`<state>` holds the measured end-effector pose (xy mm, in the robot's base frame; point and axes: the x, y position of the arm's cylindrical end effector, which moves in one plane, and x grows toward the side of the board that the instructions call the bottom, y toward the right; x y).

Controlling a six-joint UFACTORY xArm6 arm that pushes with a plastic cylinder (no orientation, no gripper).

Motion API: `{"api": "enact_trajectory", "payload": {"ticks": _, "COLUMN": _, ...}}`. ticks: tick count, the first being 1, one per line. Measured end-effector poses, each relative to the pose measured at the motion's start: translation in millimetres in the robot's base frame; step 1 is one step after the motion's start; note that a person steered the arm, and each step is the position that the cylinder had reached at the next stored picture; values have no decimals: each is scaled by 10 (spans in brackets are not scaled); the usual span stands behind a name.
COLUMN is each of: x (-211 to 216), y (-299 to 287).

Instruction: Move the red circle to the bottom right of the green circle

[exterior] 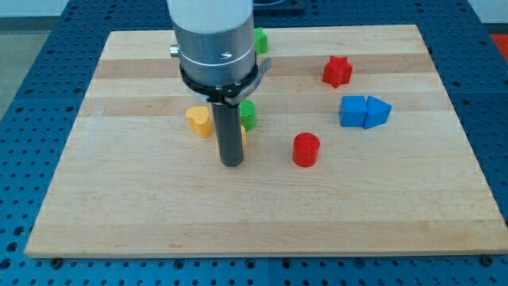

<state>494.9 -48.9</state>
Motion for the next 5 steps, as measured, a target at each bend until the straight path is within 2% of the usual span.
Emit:
{"api": "enact_trajectory", "payload": {"ticks": 2, "x": 267, "y": 382}}
{"api": "enact_trajectory", "payload": {"ticks": 5, "x": 330, "y": 1449}}
